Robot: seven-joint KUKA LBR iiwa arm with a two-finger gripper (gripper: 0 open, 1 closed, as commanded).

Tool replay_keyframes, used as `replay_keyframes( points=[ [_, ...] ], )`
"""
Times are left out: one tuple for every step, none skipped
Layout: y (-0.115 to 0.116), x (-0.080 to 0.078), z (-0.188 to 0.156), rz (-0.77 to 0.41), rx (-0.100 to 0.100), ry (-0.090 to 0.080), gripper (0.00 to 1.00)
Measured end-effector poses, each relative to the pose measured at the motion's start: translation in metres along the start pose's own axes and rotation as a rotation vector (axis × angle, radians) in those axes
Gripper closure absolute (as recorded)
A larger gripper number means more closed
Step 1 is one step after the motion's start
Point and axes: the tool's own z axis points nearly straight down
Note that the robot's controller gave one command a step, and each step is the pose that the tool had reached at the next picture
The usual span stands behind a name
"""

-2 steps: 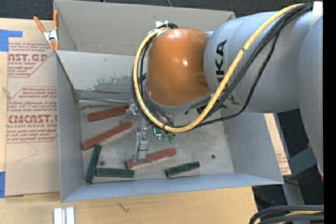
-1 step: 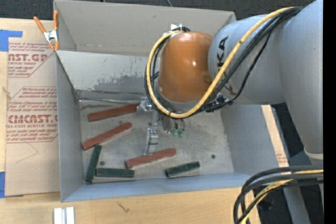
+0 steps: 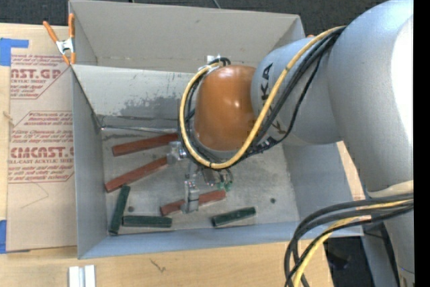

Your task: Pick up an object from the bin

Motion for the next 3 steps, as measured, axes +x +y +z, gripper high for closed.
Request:
replay_keyframes(
  points=[
    [-0.047, 0.035, 0.027, -0.023, -0.002, 0.004, 1.0],
    [-0.047, 0.035, 0.027, -0.023, -0.002, 0.004, 1.0],
    [-0.058, 0.027, -0.103, -0.004, -0.001, 0.0, 1.0]
  ],
)
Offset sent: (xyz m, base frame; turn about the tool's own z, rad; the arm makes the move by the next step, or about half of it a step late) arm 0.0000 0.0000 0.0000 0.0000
